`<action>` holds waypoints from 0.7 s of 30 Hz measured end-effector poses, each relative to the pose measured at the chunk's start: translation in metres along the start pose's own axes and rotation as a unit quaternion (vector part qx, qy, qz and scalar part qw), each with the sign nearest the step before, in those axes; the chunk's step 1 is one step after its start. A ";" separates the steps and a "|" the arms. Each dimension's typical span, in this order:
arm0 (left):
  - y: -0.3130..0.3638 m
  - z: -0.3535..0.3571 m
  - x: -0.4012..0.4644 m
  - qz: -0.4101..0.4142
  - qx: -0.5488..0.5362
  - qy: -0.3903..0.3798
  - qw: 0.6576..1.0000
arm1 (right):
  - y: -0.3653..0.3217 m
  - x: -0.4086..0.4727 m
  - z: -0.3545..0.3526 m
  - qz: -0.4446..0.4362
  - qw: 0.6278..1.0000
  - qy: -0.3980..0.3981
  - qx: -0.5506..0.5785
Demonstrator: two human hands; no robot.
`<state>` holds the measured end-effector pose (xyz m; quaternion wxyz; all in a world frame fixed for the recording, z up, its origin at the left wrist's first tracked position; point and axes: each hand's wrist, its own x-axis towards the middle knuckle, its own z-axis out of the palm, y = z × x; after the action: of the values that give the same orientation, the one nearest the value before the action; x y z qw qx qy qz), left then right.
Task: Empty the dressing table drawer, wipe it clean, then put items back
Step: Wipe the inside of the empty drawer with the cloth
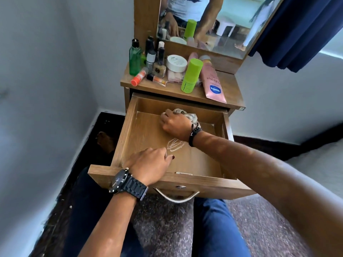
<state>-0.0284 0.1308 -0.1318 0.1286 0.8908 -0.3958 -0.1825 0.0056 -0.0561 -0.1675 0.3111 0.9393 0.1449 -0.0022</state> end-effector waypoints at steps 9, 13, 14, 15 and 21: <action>-0.002 0.003 0.000 0.019 0.003 0.019 1.000 | 0.041 -0.059 0.001 0.025 0.982 -0.171 -0.078; -0.003 0.001 -0.001 0.022 0.003 0.015 1.000 | 0.053 -0.065 -0.001 0.018 0.967 -0.242 -0.074; -0.003 0.000 -0.001 0.024 0.006 0.012 1.000 | 0.057 -0.062 -0.003 0.017 0.963 -0.259 -0.071; -0.002 0.000 -0.002 0.027 0.009 0.011 1.000 | 0.060 -0.060 -0.005 0.014 0.961 -0.271 -0.058; -0.006 0.002 0.001 0.040 -0.003 0.004 0.999 | 0.081 -0.090 -0.034 -0.038 0.972 -0.231 -0.029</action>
<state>-0.0248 0.1336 -0.1360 0.1400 0.8747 -0.4298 -0.1748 -0.0613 -0.1223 -0.0844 0.3631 0.8978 0.1045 -0.2262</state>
